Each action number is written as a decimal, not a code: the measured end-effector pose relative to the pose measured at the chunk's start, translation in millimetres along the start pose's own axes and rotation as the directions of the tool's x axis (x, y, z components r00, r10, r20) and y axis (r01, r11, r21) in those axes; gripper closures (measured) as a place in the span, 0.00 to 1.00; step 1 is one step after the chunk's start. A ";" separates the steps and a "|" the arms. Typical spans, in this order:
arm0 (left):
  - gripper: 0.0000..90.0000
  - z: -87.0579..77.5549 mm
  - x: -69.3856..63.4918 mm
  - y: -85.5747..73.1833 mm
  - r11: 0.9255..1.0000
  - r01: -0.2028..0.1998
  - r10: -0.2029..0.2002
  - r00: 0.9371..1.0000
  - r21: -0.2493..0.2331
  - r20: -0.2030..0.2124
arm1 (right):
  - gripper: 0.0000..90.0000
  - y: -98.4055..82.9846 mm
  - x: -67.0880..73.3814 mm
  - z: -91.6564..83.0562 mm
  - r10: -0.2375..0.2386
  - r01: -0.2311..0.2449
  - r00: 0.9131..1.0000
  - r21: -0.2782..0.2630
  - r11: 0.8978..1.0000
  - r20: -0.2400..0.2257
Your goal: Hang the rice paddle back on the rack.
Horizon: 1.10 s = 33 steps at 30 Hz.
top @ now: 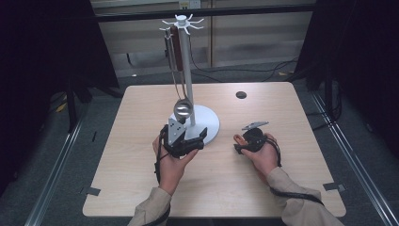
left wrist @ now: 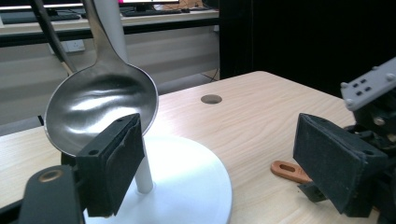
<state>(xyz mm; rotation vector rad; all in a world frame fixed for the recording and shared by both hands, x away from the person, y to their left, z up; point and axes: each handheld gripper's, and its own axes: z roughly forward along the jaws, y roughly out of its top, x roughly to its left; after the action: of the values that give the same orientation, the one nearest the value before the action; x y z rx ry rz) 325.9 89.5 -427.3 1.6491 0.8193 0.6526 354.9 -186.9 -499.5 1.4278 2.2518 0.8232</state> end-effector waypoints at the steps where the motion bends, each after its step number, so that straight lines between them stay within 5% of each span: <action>1: 0.18 0.0 0.0 0.0 1.000 0.000 0.000 1.000 0.000 0.000 | 0.42 1.5 -0.1 0.7 0.005 -0.005 1.000 0.008 1.000 0.007; 4: 0.22 0.3 0.8 -0.6 0.998 -0.052 0.051 0.998 0.028 0.028 | 0.50 6.1 -0.3 3.2 -0.002 0.002 1.000 0.012 1.000 0.003; 15: 0.16 4.2 -1.7 -4.8 0.998 -0.012 0.006 0.996 0.063 0.094 | 0.62 17.6 3.5 8.9 0.040 -0.041 0.998 0.040 0.998 0.040; 17: 0.15 4.7 -1.3 -5.6 0.997 -0.019 0.012 0.995 0.070 0.100 | 0.72 19.3 4.6 9.2 0.030 -0.032 0.999 0.043 0.999 0.033; 23: 0.15 5.4 -1.5 -6.9 0.996 -0.017 0.008 0.994 0.085 0.113 | 0.73 21.7 4.0 9.6 0.007 -0.007 1.000 0.053 0.999 0.010; 31: 0.22 9.1 -2.2 -12.4 0.989 0.063 -0.080 0.989 0.131 0.124 | 0.74 18.1 2.3 6.7 0.042 -0.041 0.999 0.021 0.999 -0.032; 33: 0.24 10.6 -3.1 -13.7 0.986 0.090 -0.109 0.985 0.139 0.136 | 0.74 15.1 0.2 -2.7 0.074 -0.077 0.995 -0.053 0.996 -0.065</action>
<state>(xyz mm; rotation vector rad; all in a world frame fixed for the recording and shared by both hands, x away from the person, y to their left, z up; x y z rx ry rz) 329.8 82.6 -443.0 1.7410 0.8495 0.4121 363.8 -182.5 -487.8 1.4889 2.2138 0.9596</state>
